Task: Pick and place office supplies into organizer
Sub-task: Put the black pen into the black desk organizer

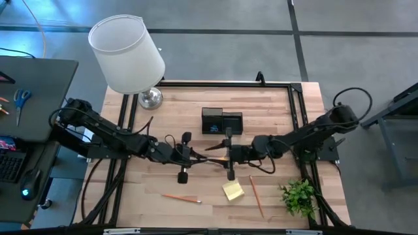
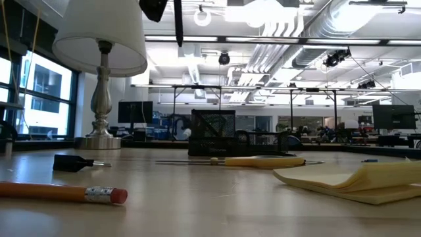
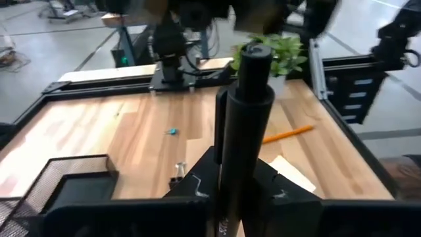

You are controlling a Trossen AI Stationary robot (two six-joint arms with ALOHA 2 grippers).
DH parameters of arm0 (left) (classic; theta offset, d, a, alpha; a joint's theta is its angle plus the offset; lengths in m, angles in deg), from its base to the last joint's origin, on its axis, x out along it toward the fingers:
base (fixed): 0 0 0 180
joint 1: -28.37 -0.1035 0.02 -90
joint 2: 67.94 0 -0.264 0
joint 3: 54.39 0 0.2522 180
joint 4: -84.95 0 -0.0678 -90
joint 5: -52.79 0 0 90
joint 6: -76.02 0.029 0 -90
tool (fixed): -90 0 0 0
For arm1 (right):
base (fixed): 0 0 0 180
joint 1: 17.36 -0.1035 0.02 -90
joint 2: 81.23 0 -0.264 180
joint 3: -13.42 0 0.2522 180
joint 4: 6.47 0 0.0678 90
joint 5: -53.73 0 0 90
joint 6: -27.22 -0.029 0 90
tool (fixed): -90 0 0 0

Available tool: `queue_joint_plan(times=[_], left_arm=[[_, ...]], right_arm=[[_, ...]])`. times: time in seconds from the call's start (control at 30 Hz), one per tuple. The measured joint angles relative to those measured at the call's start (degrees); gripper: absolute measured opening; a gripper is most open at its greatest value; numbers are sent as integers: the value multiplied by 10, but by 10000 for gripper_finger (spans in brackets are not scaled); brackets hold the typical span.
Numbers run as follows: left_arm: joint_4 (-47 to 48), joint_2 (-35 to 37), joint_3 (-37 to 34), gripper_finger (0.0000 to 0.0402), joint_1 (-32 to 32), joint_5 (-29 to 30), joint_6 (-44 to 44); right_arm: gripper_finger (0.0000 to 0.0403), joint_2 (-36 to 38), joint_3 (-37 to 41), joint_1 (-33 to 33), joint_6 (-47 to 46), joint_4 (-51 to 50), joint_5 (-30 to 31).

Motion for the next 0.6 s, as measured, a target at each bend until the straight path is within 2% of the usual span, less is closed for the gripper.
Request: queue_joint_plan(times=[0.13,0.27,0.37,0.5,0.6], left_arm=[[2,0,0,27,1,1,-5],[18,0,0,9,1,1,-14],[19,0,0,16,1,1,-21],[29,0,0,30,1,-2,-37],[36,0,0,16,1,-7,-41]], right_arm=[[172,-39,-4,12,-2,39,-23],[176,-74,-32,13,-1,36,-41],[177,-94,-57,16,0,35,-42],[176,-110,-94,19,0,-18,-45],[170,-116,-119,18,0,-76,-45]])
